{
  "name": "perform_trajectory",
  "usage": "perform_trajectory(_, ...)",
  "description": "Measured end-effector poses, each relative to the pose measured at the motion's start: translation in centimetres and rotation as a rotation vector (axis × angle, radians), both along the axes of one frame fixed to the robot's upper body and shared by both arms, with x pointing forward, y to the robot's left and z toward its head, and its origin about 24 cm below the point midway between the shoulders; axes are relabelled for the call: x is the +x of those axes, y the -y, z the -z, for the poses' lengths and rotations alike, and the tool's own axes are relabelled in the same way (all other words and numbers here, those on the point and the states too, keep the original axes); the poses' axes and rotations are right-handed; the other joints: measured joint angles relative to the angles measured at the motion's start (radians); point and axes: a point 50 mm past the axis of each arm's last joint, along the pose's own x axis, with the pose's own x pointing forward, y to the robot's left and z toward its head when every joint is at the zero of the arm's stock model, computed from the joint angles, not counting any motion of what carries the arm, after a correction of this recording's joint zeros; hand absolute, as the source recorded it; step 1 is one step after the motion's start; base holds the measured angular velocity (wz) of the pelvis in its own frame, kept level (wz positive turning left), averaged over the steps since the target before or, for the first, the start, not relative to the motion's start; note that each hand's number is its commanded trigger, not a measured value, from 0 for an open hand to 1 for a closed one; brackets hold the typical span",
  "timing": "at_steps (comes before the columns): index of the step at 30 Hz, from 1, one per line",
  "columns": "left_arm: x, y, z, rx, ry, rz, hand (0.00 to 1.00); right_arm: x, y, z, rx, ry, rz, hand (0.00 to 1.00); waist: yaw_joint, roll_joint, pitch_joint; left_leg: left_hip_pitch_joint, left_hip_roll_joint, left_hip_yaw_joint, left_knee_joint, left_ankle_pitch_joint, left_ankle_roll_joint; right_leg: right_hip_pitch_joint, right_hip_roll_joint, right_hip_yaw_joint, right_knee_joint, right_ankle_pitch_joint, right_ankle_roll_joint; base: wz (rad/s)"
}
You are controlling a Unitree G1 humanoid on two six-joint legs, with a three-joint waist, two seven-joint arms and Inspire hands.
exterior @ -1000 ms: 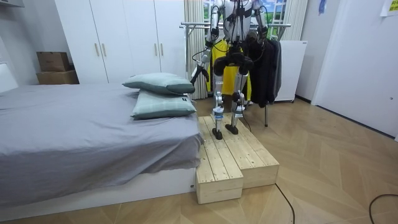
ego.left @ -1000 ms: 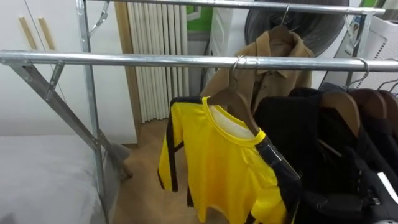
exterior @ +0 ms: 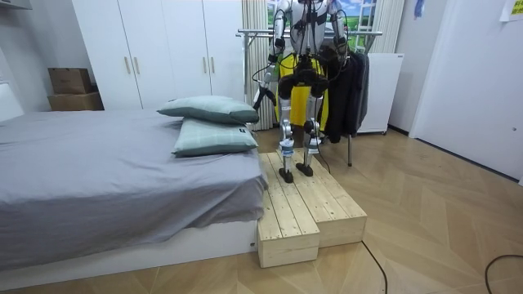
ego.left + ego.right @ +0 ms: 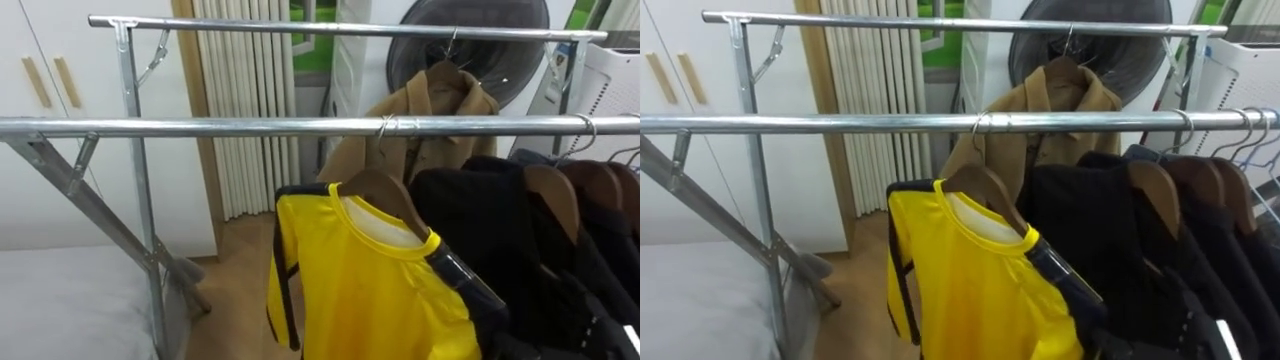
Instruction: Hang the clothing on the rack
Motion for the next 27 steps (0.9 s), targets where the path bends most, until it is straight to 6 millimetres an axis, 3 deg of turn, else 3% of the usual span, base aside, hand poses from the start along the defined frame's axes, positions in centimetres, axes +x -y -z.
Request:
perform_trajectory(10,0.6,0.6,0.6,-0.095,-0.045,0.016,0.00,-2.1,3.0,-0.1,0.023,0.010,0.146,0.00,0.006,0.010,-0.0063,0.005,-0.019,0.009,0.001,0.000,0.000,-0.001,-0.021,-0.011,0.017,-0.025,0.016,0.02)
perform_trajectory(27,0.9,0.9,0.7,-0.126,-0.156,0.180,0.00,-2.1,2.9,0.1,0.013,-0.002,0.167,0.00,0.009,0.015,-0.0090,0.013,-0.030,0.003,0.000,-0.002,0.004,0.002,-0.038,-0.040,0.033,-0.041,0.022,0.03)
